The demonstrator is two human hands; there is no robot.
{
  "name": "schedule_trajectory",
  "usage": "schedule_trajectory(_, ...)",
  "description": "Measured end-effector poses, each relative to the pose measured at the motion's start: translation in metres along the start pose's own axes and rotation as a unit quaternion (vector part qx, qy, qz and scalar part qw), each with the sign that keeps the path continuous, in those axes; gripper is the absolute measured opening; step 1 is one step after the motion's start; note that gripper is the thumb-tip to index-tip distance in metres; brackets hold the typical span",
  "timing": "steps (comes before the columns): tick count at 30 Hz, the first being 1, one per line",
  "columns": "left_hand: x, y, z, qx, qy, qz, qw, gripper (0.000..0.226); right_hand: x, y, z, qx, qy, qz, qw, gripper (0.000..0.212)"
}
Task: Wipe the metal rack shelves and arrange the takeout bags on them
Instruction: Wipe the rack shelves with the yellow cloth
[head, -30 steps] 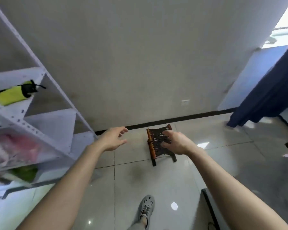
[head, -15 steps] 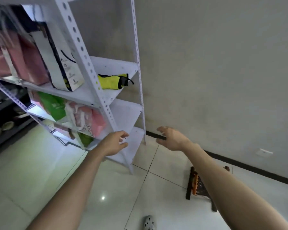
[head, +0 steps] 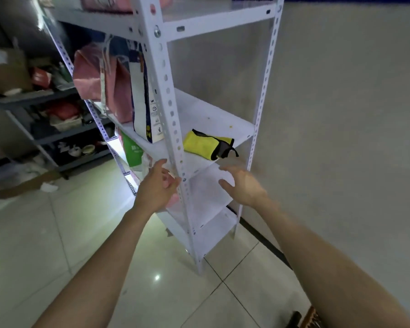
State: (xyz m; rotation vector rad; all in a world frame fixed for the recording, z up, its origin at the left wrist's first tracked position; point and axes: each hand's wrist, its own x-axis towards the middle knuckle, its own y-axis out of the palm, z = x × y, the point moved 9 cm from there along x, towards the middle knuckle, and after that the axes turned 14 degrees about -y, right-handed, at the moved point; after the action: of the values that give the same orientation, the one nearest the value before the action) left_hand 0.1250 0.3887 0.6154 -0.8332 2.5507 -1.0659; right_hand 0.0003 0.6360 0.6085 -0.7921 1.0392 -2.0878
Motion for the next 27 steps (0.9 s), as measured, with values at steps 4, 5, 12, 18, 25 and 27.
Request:
schedule_trajectory(4,0.004,-0.02,-0.031,-0.076,-0.002,-0.098,0.992,0.095,0.046,-0.02,0.002,0.008,-0.089,-0.025,0.996,0.05)
schedule_trajectory(5,0.005,-0.023,-0.041,-0.094,0.008,-0.114,0.989,0.096,0.058,-0.023,0.003,0.008,-0.107,-0.028,0.994,0.048)
schedule_trajectory(12,0.021,-0.04,-0.086,-0.146,0.044,-0.21,0.966,0.099,0.152,-0.014,0.002,0.009,-0.151,0.033,0.988,0.056)
schedule_trajectory(18,0.029,-0.035,-0.072,-0.102,0.039,-0.271,0.956,0.092,0.167,0.026,-0.004,-0.039,-0.183,0.081,0.979,0.051)
schedule_trajectory(25,0.031,-0.034,-0.071,-0.092,0.05,-0.299,0.949,0.091,0.174,0.033,-0.009,-0.022,-0.196,0.082,0.977,0.051)
schedule_trajectory(27,0.03,-0.034,-0.07,-0.094,0.041,-0.309,0.945,0.088,0.18,0.034,-0.006,-0.02,-0.212,0.092,0.973,0.05)
